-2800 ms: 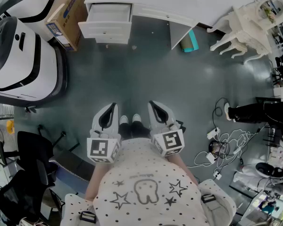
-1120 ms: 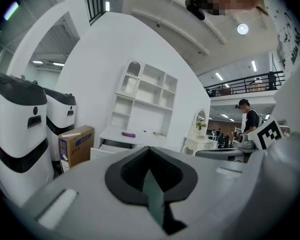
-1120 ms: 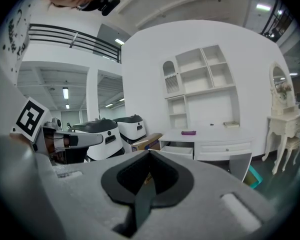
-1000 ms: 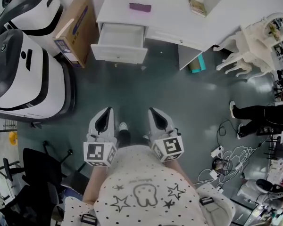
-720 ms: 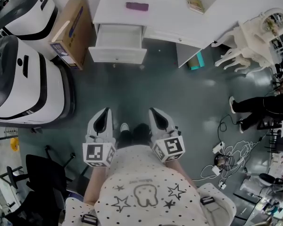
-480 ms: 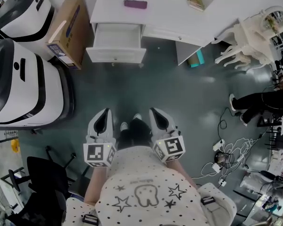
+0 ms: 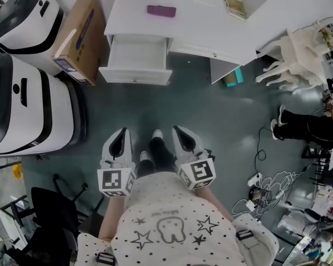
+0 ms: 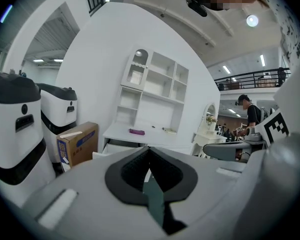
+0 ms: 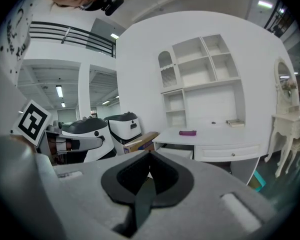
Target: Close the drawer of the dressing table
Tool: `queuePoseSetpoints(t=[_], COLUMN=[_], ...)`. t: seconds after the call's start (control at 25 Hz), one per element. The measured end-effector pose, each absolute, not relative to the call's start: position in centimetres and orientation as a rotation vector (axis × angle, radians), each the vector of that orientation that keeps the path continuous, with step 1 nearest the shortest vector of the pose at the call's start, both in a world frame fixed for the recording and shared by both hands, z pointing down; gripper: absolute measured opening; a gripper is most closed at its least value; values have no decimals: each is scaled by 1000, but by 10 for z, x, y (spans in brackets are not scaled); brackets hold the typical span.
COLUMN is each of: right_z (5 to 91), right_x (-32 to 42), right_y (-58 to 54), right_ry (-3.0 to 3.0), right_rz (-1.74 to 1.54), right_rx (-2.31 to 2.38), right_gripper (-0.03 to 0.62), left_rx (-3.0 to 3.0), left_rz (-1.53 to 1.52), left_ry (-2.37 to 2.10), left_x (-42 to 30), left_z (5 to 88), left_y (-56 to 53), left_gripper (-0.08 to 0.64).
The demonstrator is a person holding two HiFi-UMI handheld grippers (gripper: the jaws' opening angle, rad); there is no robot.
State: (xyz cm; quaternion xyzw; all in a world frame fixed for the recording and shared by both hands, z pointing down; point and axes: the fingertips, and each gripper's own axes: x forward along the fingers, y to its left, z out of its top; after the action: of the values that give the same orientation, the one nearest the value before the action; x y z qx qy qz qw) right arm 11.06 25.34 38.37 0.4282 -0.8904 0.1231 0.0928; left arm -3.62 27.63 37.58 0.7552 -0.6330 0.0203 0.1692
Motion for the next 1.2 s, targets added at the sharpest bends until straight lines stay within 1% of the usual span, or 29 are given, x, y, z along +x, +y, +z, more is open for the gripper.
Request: queuePoseSetpoints(t=[0.28,0.6,0.96,1.2], right_z=[375,376,382,381], right_x=[126,143,139,125], right_y=[201,170,147,119], right_ry=[-2676,-2692,-2672,-2642], right_rz=[336,354,402,371], right_rx=[1272,1267,1277,1321], right_gripper=[3,3,3,3], left_rx=[2144,2159,2142,2162], left_rz=[33,54,44,47], left_ry=[-1869,-1891,-1874,-1832], left_x=[-32,-17,-23,-40], left_z=[364,366,369,371], left_y=[228,203,179,147], left_gripper=[-5,-6,-6,-6])
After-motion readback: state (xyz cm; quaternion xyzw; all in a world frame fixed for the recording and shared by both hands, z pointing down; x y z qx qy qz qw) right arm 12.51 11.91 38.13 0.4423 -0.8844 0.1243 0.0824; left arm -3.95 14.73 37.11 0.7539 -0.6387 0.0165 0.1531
